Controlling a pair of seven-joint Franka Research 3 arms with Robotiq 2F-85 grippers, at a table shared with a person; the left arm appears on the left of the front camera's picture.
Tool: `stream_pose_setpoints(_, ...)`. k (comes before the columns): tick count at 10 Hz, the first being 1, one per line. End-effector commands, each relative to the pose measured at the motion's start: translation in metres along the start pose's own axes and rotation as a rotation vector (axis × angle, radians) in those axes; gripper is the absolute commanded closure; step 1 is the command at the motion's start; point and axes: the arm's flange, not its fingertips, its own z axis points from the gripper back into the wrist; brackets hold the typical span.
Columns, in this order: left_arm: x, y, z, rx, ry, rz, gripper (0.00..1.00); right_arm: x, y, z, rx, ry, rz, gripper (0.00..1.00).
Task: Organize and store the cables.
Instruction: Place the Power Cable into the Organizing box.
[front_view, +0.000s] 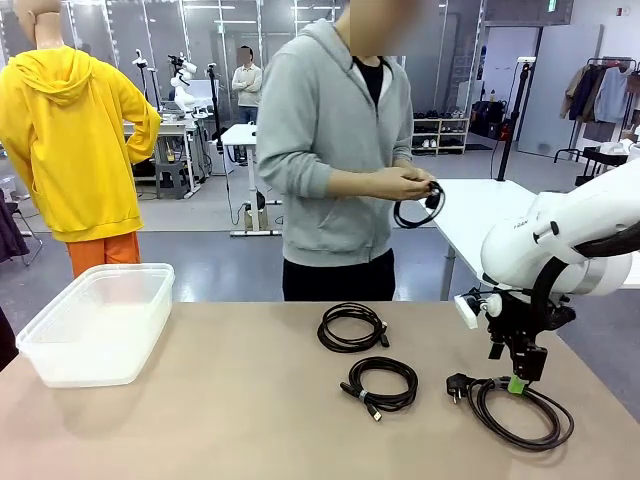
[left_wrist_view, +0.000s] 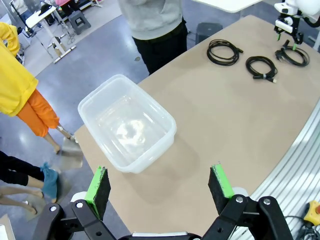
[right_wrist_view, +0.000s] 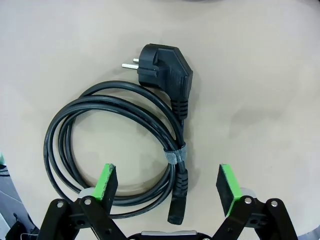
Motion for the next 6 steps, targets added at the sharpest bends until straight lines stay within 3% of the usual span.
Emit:
stream_pose_setpoints(1, 0.000, 0.000, 0.001, 0.009, 0.004, -0.001, 0.00, 0.003, -0.007, -0.011, 0.000, -0.025, -0.013, 0.00)
stream_pose_setpoints(6, 0.000, 0.000, 0.001, 0.009, 0.004, -0.001, 0.00, 0.008, -0.015, -0.025, 0.014, 0.000, -0.022, 0.00)
